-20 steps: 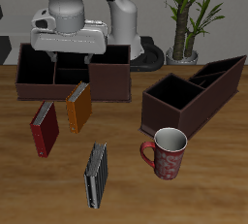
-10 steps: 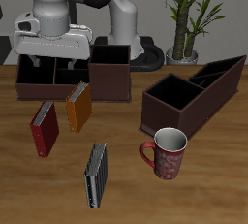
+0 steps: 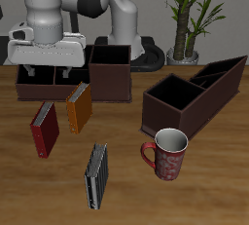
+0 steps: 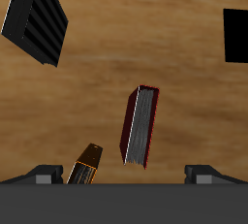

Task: Place the red book into the left desk caddy's right compartment

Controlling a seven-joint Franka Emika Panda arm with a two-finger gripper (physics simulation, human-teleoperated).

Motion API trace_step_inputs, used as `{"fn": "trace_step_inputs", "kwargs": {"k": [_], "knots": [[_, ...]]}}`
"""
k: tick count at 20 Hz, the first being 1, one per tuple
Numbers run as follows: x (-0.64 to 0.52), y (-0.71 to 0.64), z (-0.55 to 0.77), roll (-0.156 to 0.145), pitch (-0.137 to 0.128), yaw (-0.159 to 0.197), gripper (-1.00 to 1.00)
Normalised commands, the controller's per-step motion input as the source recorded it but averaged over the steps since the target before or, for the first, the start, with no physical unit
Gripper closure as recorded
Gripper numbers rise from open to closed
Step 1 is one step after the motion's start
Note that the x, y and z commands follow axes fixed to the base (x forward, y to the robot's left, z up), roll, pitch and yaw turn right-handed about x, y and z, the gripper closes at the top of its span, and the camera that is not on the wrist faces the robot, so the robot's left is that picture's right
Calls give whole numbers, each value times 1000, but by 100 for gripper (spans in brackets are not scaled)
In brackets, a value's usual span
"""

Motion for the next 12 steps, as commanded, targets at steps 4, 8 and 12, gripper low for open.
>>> {"fn": "trace_step_inputs", "kwargs": {"k": [4, 8, 12], "knots": [[127, -7, -190, 78, -4, 14, -100], [168, -155, -125, -12, -22, 10, -100], [165, -178, -200, -23, 10, -18, -100]]}}
